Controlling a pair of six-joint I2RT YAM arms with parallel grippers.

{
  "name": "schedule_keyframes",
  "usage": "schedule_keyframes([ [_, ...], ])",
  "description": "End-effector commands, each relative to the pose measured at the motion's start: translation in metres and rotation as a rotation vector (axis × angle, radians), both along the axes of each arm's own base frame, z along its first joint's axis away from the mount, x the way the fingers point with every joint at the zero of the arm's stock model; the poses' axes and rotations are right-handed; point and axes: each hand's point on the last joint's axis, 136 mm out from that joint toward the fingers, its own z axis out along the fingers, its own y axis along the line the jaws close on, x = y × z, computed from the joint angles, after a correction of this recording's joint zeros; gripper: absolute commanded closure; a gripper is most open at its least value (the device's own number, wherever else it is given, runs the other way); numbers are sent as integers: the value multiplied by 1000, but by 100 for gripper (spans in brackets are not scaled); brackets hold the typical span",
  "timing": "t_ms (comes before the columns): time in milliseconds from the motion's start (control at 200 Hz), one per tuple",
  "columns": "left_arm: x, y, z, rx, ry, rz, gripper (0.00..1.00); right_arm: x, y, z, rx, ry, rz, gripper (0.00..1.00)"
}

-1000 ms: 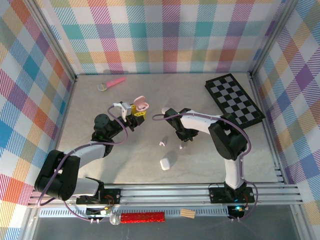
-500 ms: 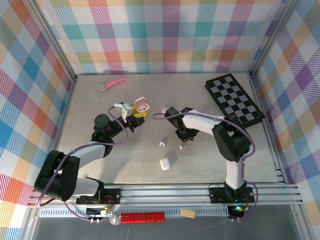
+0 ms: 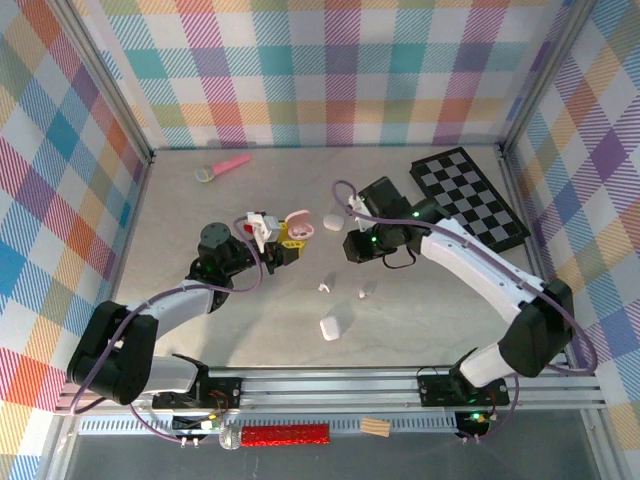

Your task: Insert the wireless bluetooth earbuds into the charging case

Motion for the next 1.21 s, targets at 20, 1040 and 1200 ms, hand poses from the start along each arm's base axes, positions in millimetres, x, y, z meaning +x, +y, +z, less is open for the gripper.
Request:
schedule_keyframes([
  [20, -20, -14, 17, 11, -42, -125, 62, -15, 31, 56, 274, 16, 112, 81],
  [1040, -49, -30, 31, 5, -47, -252, 62, -9, 58, 66, 376, 35, 206, 82],
  [1200, -50, -29, 34, 0, -54, -251, 62, -8, 58, 59, 360, 48, 204, 82],
])
